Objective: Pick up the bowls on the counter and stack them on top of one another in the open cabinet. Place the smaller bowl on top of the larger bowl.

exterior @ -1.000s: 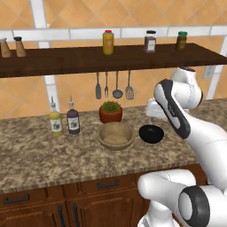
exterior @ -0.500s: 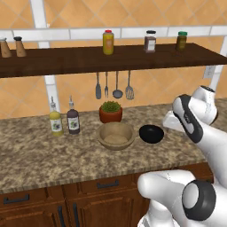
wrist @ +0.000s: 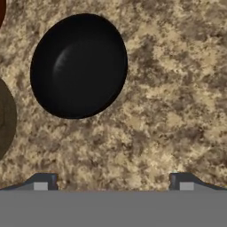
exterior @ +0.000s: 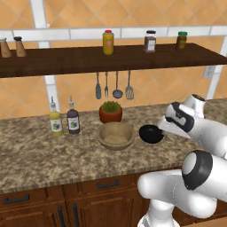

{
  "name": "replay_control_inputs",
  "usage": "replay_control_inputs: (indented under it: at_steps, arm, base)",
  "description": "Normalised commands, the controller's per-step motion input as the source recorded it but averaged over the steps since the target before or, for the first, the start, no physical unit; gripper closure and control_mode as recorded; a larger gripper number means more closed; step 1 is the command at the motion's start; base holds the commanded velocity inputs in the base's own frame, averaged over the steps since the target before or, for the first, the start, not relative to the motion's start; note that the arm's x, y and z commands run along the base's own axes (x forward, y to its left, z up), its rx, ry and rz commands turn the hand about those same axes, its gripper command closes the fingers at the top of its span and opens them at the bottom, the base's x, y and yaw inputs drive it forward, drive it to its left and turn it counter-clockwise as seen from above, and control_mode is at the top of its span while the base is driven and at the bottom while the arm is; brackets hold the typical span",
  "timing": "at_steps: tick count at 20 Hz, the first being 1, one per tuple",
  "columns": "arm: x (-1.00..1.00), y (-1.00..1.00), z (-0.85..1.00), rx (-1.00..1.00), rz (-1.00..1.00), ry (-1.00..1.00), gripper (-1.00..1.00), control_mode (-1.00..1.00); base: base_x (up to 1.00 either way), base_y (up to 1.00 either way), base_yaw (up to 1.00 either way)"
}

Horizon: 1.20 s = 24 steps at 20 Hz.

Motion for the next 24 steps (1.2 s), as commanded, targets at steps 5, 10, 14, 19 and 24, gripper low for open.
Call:
replay_control_inputs:
  at_steps: [5,10,14,19,24]
  arm:
    - [0.47,0.0,-0.44,0.0,-0.07,0.0,-1.0,-1.0]
    - [0.49,0.0,-0.24,0.0,-0.09,0.0,-1.0,-1.0]
    - [0.25,0.0,-0.29,0.0,-0.06,0.0,-1.0,-1.0]
    - [0.15,0.0,-0.28,0.0,-0.05,0.0,-1.0,-1.0]
    - [0.24,0.01,-0.17,0.0,-0.06,0.0,-1.0,-1.0]
  base:
    - [0.0,0.0,0.0]
    - [0.0,0.0,0.0]
    - [0.0,0.0,0.0]
    - [0.0,0.0,0.0]
    - [0.0,0.0,0.0]
